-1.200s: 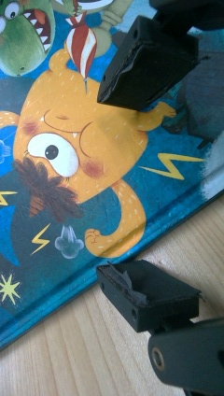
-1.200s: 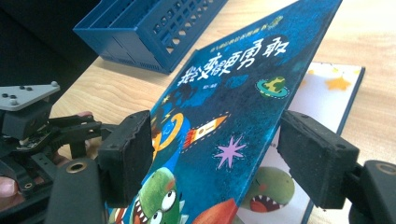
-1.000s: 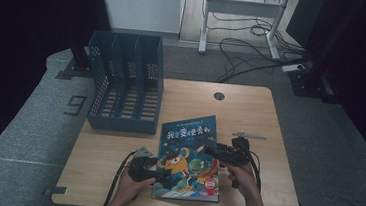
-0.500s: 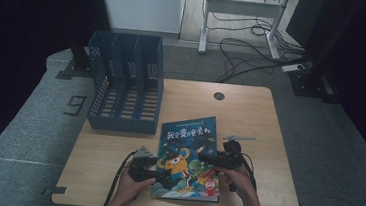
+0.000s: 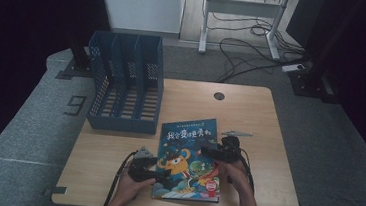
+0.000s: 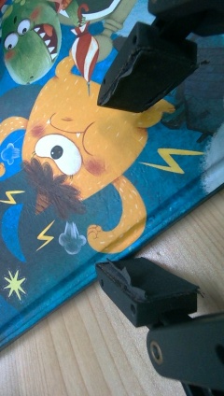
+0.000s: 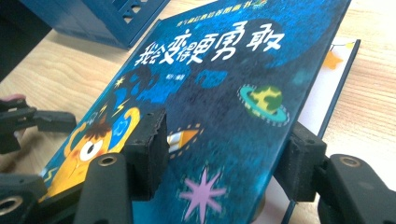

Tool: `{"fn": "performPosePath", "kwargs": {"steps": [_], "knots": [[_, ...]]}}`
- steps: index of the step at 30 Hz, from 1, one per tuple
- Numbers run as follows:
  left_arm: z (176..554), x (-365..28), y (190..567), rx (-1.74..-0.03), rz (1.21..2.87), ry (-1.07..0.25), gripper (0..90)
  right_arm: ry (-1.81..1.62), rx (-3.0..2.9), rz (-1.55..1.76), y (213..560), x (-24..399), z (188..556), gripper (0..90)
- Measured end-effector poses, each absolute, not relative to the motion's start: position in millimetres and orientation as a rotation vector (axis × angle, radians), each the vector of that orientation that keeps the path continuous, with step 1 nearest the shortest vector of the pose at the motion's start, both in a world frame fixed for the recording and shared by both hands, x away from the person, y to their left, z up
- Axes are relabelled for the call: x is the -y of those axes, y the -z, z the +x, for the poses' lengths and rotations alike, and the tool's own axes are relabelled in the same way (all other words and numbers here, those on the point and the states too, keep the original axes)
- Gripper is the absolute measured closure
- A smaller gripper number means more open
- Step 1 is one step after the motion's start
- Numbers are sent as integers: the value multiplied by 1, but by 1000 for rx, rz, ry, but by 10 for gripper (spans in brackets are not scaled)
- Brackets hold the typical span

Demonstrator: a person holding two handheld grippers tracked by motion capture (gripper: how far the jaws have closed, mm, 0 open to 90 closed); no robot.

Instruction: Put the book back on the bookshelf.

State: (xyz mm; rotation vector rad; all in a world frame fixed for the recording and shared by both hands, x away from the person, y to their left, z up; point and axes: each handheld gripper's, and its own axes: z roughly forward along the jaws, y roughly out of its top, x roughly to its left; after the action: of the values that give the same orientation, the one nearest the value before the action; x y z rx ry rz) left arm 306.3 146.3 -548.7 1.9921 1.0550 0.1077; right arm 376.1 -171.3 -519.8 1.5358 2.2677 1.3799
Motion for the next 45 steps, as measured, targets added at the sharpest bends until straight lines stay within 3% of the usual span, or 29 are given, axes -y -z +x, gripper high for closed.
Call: {"fn": "performPosePath", "kwargs": {"steps": [6,21,45], "knots": [[304,-145,548,-1050,2009,-124,174,-1425,-2245,1543,524,174,378,441],[305,-148,546,-1050,1993,-40,160,-1624,-2206,1569,513,187,369,628],[297,-147,541,-1023,2029,-27,157,-1728,-2196,1566,507,195,364,696]]}}
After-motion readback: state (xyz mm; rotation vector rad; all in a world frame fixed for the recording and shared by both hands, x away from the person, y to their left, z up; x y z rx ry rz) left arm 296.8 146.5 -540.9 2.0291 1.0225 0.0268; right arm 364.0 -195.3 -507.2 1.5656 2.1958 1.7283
